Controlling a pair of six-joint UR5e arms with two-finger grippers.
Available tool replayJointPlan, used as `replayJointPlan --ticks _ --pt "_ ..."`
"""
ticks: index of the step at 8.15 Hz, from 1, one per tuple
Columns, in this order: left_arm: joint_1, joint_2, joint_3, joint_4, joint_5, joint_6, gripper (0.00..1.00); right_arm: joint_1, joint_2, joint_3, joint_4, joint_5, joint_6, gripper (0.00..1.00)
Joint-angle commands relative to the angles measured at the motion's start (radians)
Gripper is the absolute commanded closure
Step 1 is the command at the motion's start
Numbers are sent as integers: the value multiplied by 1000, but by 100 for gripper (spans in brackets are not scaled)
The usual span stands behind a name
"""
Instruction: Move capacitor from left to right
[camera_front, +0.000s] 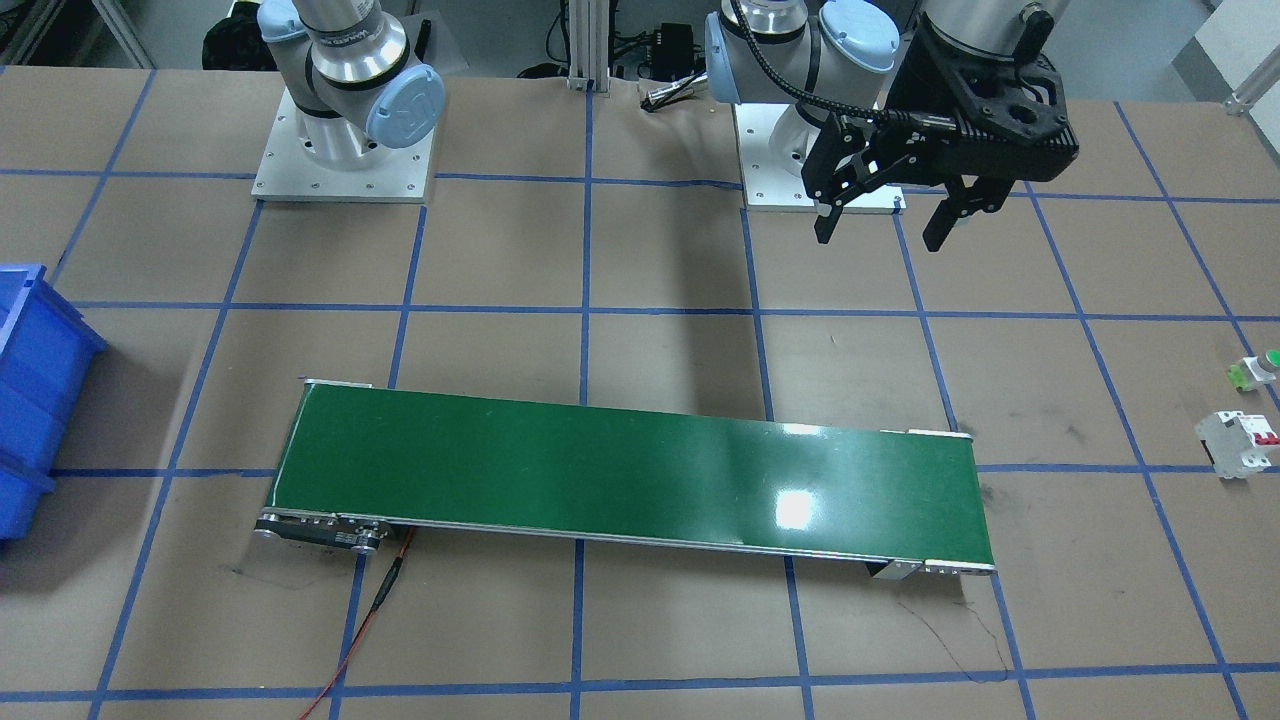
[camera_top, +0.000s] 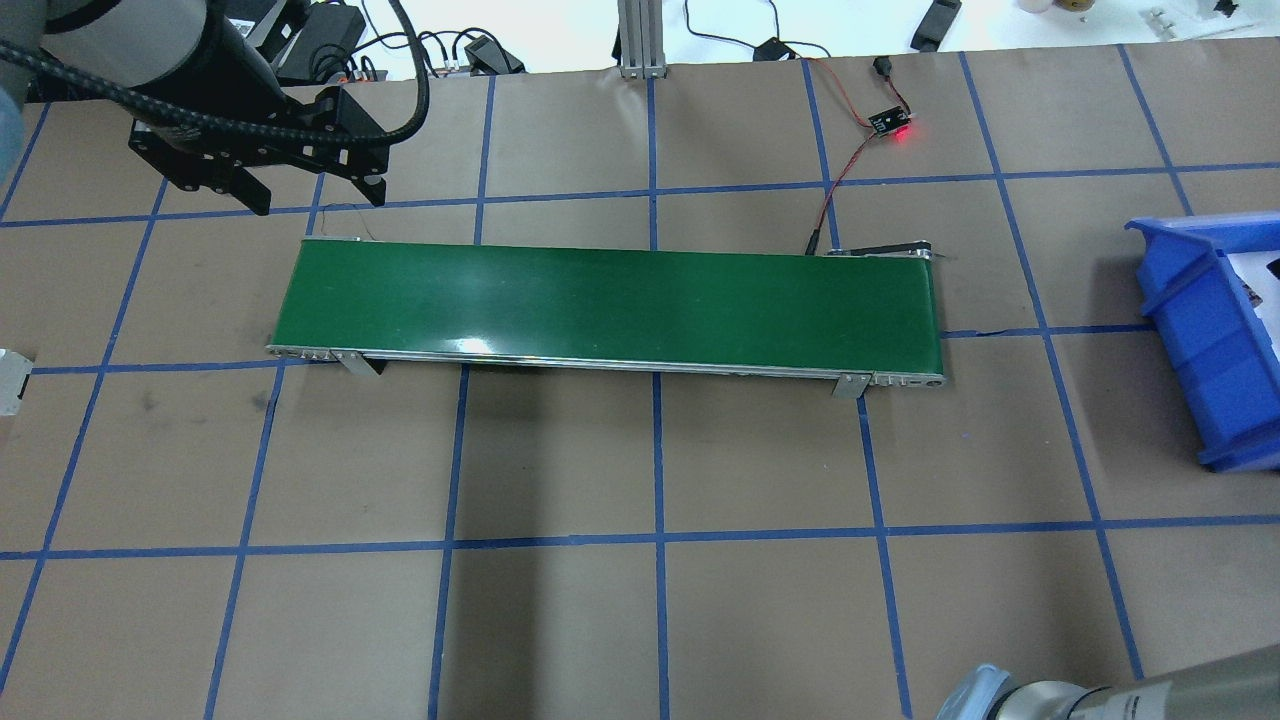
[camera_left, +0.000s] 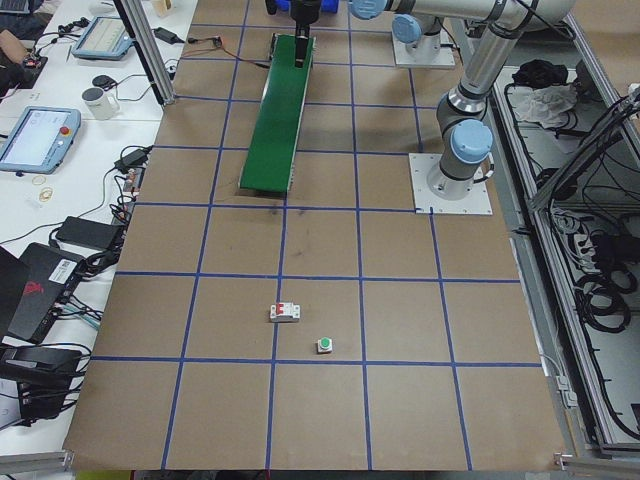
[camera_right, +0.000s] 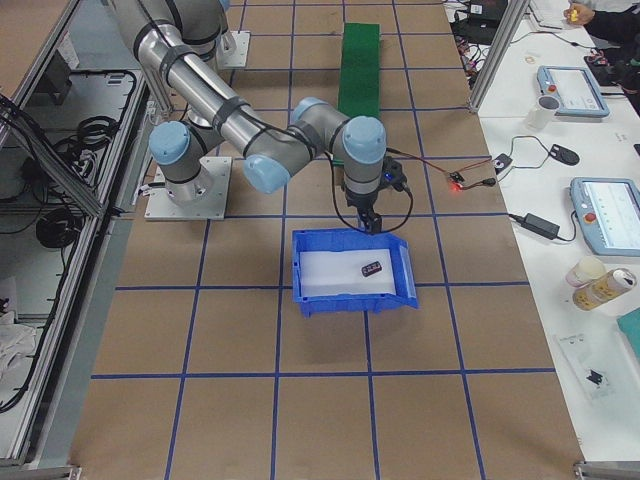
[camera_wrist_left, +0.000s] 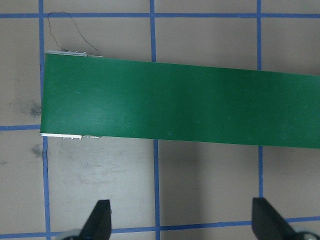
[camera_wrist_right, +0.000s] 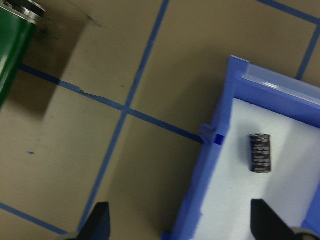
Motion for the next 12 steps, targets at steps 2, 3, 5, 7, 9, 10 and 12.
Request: replayJointPlan --ticks 2,3,5,7,9,10,12 --pt "0 0 0 -1 0 0 0 352 -132 -75 197 -24 529 0" --pt "0 0 0 -1 0 0 0 463 -138 -96 196 -59 661 0" --pt "0 0 0 -1 0 0 0 677 -163 -106 191 -125 916 0" --pt "0 0 0 -1 0 0 0 816 -166 -106 188 -138 1050 0" --pt "0 0 0 -1 0 0 0 841 -157 -103 177 -141 1055 0" --pt "0 0 0 -1 0 0 0 841 -161 -104 177 -139 1053 0" --pt "0 0 0 -1 0 0 0 840 -165 -104 176 -127 1046 0"
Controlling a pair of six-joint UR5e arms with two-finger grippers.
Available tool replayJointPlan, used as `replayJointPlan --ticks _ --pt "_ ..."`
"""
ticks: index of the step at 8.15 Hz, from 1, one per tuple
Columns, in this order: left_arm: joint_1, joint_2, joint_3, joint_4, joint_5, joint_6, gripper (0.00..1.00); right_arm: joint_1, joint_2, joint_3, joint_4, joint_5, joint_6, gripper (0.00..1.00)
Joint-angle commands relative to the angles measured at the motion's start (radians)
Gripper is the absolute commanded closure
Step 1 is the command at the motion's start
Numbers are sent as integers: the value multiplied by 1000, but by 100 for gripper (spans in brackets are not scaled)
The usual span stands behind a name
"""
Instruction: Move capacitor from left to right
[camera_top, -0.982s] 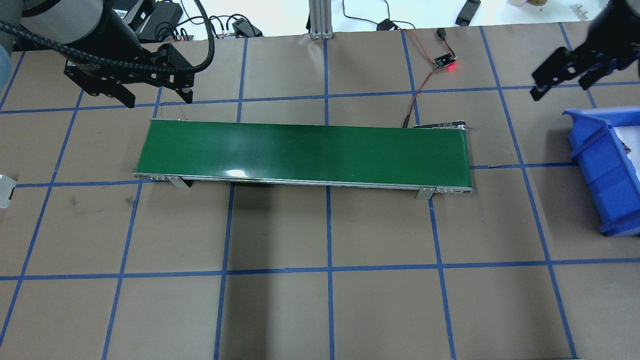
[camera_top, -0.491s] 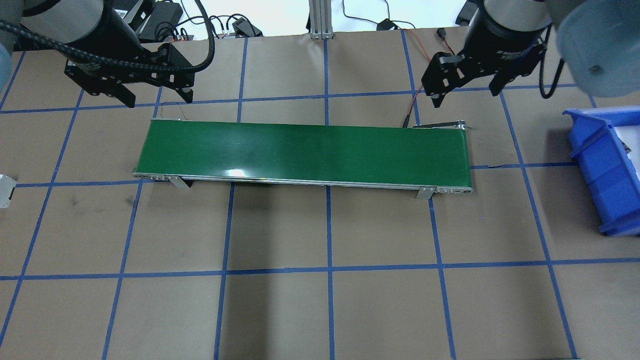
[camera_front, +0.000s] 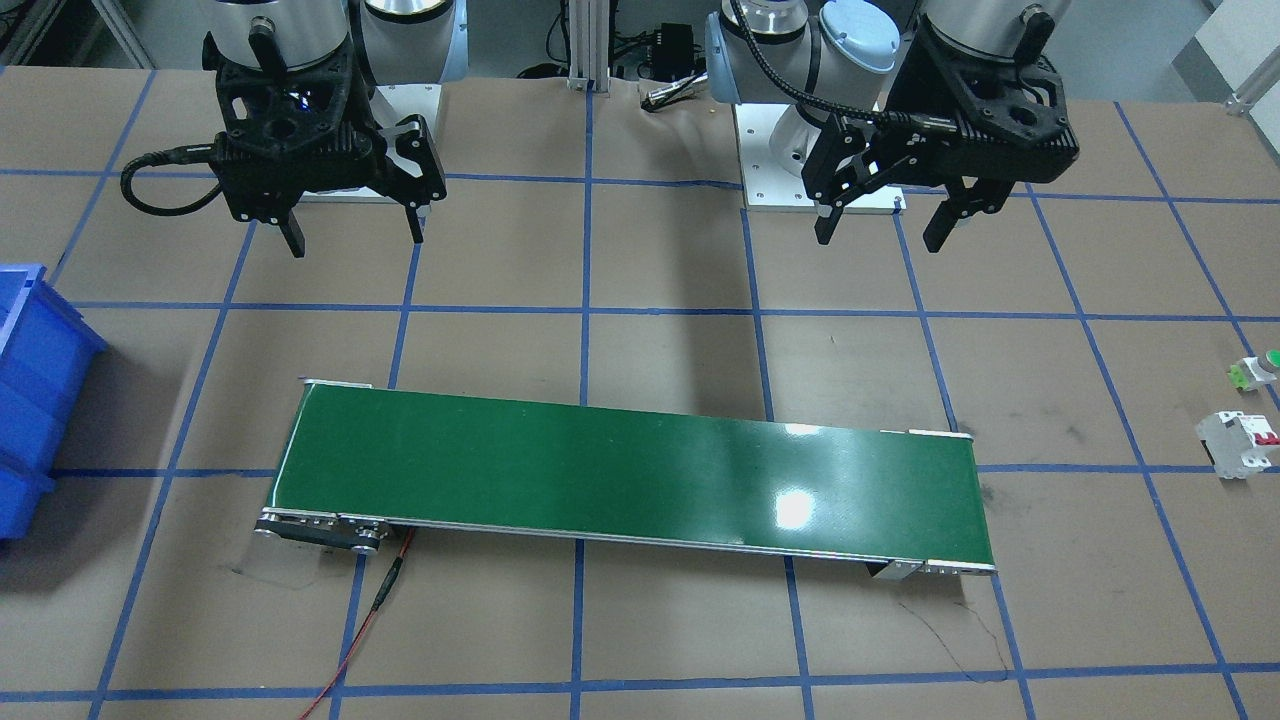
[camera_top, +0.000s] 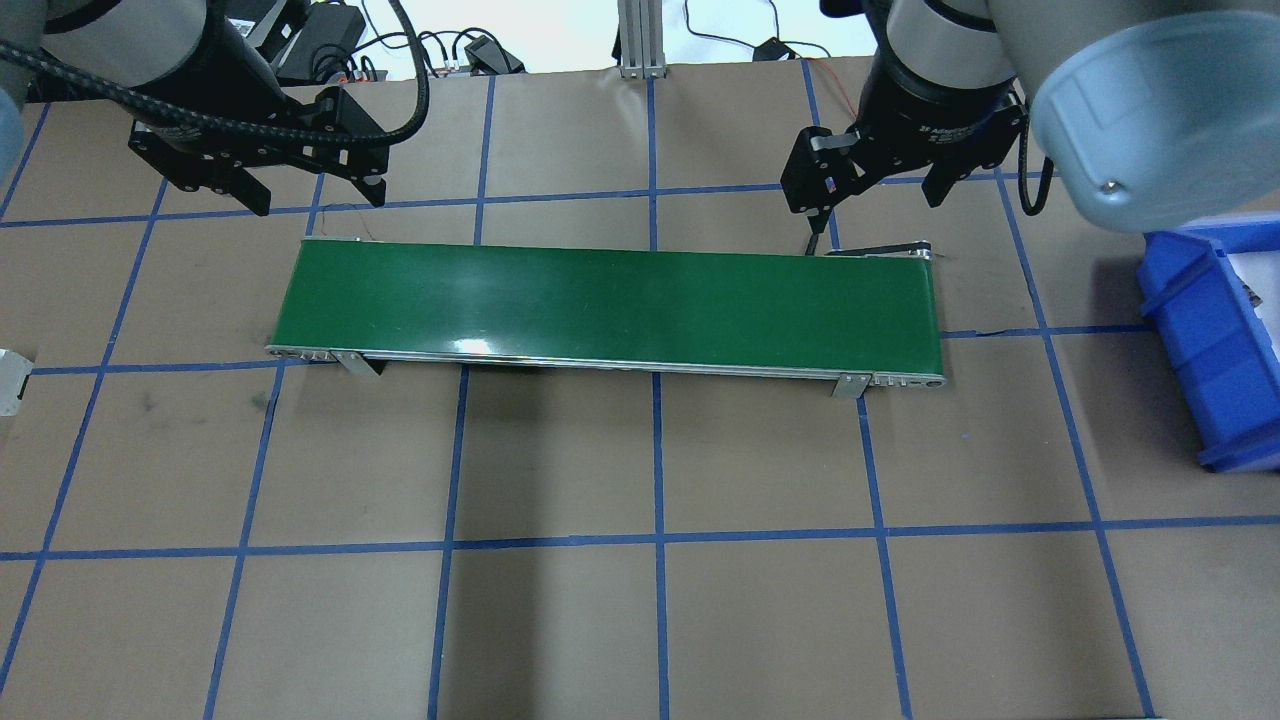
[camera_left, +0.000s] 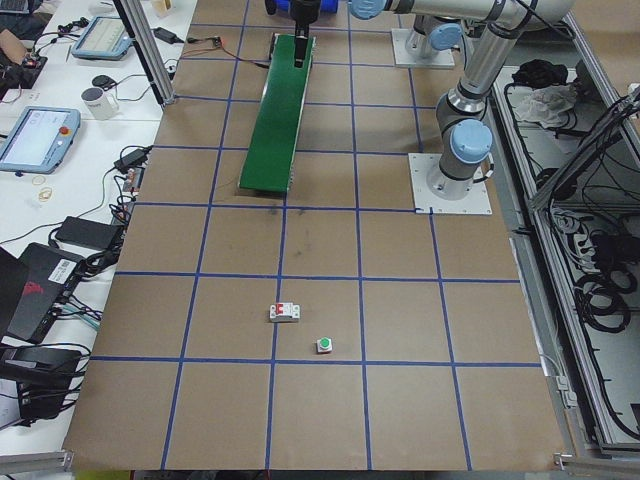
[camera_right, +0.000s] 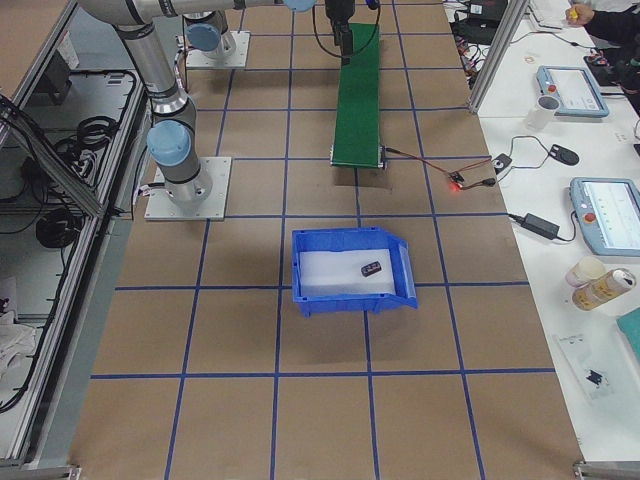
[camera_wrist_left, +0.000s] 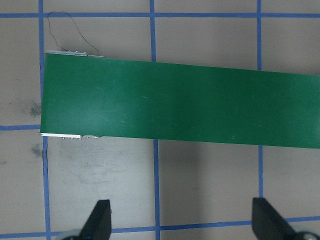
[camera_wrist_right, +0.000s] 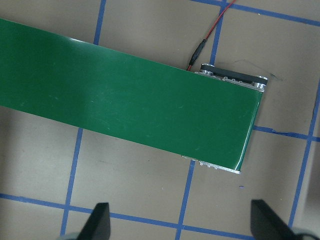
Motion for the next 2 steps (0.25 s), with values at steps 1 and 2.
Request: replayJointPlan --ticks 1,2 --pt "0 0 0 0 0 0 0 1 -2 0 -4 10 -5 0" --pt "0 0 0 0 0 0 0 0 -3 -2 -6 -1 -5 0"
